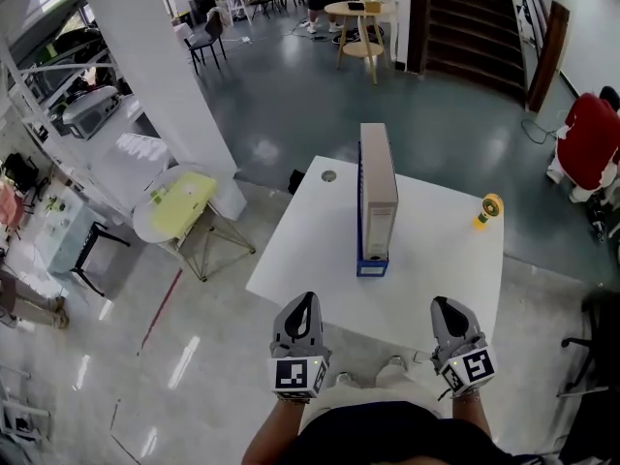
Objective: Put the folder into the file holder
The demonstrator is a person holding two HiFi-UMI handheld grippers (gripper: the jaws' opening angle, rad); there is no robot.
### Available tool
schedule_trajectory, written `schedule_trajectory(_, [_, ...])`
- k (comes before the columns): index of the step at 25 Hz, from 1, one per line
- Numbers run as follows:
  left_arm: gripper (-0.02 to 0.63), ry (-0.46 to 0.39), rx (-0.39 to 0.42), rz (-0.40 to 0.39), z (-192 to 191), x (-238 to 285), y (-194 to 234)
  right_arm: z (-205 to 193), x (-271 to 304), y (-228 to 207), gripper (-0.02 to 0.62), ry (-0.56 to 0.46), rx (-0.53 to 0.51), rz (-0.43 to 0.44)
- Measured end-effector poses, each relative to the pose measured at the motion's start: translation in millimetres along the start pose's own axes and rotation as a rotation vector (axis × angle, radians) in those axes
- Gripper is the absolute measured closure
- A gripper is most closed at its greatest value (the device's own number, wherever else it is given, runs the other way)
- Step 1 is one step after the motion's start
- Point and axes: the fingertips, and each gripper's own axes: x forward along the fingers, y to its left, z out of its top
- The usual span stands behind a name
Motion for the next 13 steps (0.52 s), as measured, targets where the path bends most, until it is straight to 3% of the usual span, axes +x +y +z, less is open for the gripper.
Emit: schedule_trajectory(13, [0.609, -0.013, -0.008, -0.011, -3.2, -10.2, 8.6, -2.7, -3.9, 10.3, 0.594, -0.001, -0.005, -0.028])
